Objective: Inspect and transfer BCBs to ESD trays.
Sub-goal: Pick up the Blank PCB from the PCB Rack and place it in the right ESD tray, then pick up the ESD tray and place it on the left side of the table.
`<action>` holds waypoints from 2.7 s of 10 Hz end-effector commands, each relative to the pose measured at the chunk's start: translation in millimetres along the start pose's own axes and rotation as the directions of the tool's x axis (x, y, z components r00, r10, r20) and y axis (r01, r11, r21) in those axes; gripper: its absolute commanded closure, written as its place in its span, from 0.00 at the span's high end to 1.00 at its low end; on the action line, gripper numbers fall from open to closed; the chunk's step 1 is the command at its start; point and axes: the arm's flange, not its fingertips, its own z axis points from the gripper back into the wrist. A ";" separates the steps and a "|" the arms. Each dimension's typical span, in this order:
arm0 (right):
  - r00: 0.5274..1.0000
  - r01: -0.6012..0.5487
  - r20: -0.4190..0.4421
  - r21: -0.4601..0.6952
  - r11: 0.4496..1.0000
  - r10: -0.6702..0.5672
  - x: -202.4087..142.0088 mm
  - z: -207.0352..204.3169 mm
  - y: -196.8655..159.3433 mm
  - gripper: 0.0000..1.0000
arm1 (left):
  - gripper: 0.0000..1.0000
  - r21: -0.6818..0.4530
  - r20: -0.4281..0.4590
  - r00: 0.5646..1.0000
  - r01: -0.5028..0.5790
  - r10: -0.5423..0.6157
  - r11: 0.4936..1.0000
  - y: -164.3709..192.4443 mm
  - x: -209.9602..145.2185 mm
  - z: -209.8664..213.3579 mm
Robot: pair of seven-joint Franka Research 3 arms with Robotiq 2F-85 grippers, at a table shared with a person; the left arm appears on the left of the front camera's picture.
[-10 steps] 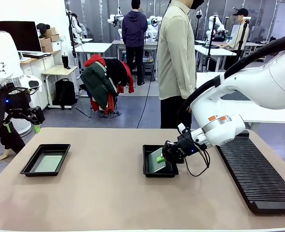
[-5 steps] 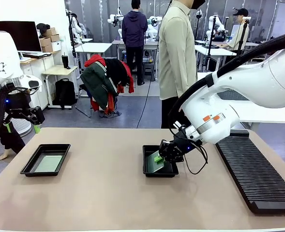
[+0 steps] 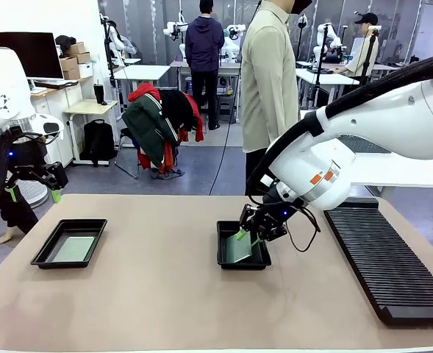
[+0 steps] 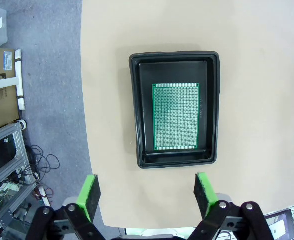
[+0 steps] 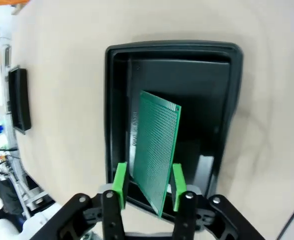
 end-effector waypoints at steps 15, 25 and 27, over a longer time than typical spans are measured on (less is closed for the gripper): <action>0.999 -0.039 -0.005 -0.428 0.903 0.041 -2.1 78.7 41.1 1.00 | 1.00 0.000 0.005 1.000 -0.003 0.003 1.000 0.8 -0.7 -1.0; 0.999 -0.039 -0.005 -0.428 0.903 0.041 -2.1 78.7 41.1 1.00 | 1.00 0.000 0.005 1.000 -0.003 0.003 1.000 0.8 -0.7 -1.0; 0.999 -0.039 -0.005 -0.428 0.903 0.041 -2.1 78.7 41.1 1.00 | 1.00 0.000 0.005 1.000 -0.003 0.003 1.000 0.8 -0.7 -1.0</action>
